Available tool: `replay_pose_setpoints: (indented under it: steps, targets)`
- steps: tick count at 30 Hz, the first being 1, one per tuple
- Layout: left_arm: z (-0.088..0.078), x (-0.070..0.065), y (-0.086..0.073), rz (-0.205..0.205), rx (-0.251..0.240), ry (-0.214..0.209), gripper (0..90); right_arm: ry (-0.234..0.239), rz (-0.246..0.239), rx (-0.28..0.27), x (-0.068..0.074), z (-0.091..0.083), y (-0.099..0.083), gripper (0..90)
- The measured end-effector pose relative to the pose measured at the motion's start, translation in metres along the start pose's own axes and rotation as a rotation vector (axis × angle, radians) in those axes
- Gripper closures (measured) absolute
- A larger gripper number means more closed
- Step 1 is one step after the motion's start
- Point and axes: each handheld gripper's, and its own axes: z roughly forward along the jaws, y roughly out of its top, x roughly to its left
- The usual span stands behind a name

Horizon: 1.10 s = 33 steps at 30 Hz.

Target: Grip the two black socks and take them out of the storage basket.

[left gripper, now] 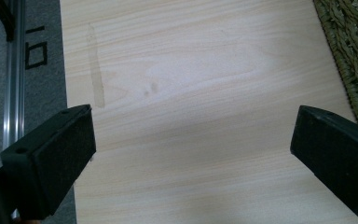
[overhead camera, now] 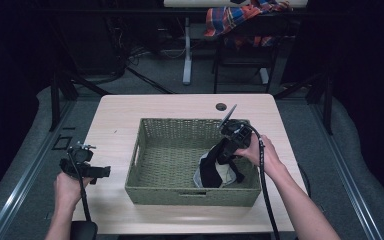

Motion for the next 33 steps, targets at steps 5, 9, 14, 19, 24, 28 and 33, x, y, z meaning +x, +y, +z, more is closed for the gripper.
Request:
replay_pose_setpoints:
  steps: [5,9,14,19,24,28,33]
  targets:
    - [0.0,0.0,0.0,-0.001,0.001,-0.002,0.3,-0.009,0.011,0.043,0.0,0.006,0.001,29.4]
    - [0.0,0.0,0.0,-0.001,0.003,-0.004,0.3,-0.014,0.022,0.065,0.001,0.007,0.0,53.1]
    - [0.001,0.0,0.0,0.001,0.002,-0.003,0.3,0.006,0.036,0.092,0.001,0.007,-0.002,75.9]
    - [0.0,0.0,0.0,0.0,0.003,-0.004,0.3,0.023,0.033,0.091,0.0,0.001,-0.004,80.3]
    - [0.0,0.0,0.0,0.001,0.003,-0.005,0.3,0.029,0.04,0.069,0.001,-0.01,-0.006,80.3]
    - [0.0,0.0,0.0,0.001,0.003,-0.007,0.3,0.022,0.048,0.045,0.002,-0.024,-0.008,80.3]
    - [0.001,-0.001,0.0,0.0,0.004,-0.008,0.3,0.026,0.055,0.026,0.001,-0.037,-0.01,80.3]
